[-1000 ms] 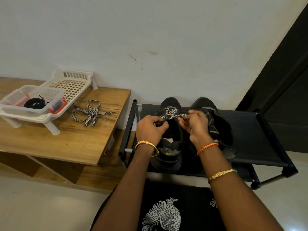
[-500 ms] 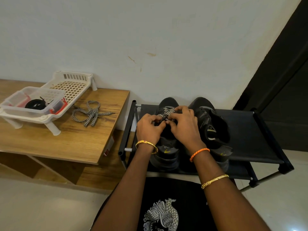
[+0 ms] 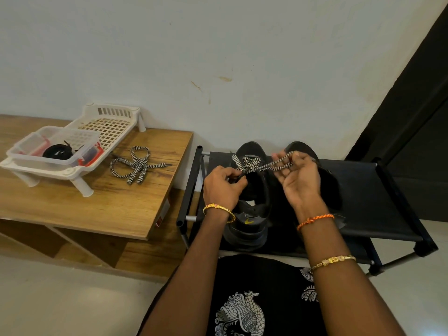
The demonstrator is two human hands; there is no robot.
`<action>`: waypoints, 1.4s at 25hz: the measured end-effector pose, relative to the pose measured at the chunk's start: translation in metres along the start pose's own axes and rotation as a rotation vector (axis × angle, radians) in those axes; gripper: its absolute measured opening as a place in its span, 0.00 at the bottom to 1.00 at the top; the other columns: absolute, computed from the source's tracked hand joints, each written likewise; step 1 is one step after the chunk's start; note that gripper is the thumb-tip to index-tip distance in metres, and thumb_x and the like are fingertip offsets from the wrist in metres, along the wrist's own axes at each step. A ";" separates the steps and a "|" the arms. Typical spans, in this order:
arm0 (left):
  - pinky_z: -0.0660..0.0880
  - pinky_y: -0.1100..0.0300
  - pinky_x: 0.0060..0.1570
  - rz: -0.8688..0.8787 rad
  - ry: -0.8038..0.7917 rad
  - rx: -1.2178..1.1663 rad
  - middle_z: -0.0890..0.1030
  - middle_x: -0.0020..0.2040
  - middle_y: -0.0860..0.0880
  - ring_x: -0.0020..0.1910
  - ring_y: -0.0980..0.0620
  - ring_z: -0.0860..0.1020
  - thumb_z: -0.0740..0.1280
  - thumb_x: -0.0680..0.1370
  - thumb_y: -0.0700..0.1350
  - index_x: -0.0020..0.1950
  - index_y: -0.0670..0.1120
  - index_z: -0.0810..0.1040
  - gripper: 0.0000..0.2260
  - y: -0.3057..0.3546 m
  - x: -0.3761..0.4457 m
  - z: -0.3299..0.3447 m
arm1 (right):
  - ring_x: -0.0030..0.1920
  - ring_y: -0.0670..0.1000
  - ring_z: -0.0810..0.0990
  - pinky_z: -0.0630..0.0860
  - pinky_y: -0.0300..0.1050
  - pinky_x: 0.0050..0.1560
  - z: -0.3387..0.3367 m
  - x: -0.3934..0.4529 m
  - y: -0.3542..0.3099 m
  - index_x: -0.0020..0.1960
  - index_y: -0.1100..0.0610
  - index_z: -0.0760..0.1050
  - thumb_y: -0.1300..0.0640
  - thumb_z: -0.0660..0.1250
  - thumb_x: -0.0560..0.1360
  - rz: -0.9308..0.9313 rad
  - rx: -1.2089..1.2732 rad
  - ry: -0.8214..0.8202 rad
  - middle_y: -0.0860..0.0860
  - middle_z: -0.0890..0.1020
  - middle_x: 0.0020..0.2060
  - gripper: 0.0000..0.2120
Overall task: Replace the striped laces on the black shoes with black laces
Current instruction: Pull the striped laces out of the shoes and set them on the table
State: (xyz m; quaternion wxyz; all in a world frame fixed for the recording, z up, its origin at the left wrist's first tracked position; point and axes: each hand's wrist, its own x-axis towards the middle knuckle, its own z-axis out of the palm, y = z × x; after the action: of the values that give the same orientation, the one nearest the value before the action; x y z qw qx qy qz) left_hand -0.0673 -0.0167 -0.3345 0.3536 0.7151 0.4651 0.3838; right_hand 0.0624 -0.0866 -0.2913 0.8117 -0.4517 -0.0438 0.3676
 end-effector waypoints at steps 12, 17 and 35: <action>0.72 0.71 0.39 -0.015 -0.032 -0.037 0.79 0.43 0.52 0.42 0.58 0.77 0.75 0.69 0.43 0.46 0.46 0.84 0.07 -0.002 0.001 0.000 | 0.60 0.55 0.67 0.59 0.51 0.62 0.006 -0.016 0.027 0.49 0.55 0.80 0.55 0.68 0.74 -0.761 -1.698 -0.241 0.55 0.69 0.59 0.06; 0.70 0.73 0.38 -0.059 -0.017 -0.070 0.80 0.44 0.51 0.40 0.60 0.76 0.75 0.69 0.42 0.46 0.46 0.84 0.06 -0.001 0.000 -0.001 | 0.57 0.50 0.75 0.71 0.43 0.58 0.000 -0.014 0.004 0.33 0.57 0.72 0.70 0.66 0.72 -0.430 -0.864 -0.310 0.53 0.76 0.57 0.13; 0.72 0.72 0.42 0.091 -0.207 -0.085 0.73 0.46 0.54 0.38 0.62 0.72 0.72 0.71 0.37 0.57 0.53 0.81 0.17 0.006 0.009 -0.003 | 0.72 0.56 0.60 0.62 0.52 0.71 -0.003 -0.008 0.013 0.69 0.57 0.67 0.57 0.71 0.69 -0.597 -1.342 -0.148 0.56 0.58 0.71 0.31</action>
State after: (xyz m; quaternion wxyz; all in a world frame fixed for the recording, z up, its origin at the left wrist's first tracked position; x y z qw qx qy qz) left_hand -0.0654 -0.0097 -0.3258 0.4121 0.7555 0.3766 0.3430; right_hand 0.0507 -0.0901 -0.3010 0.4210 -0.7940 -0.4351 0.0547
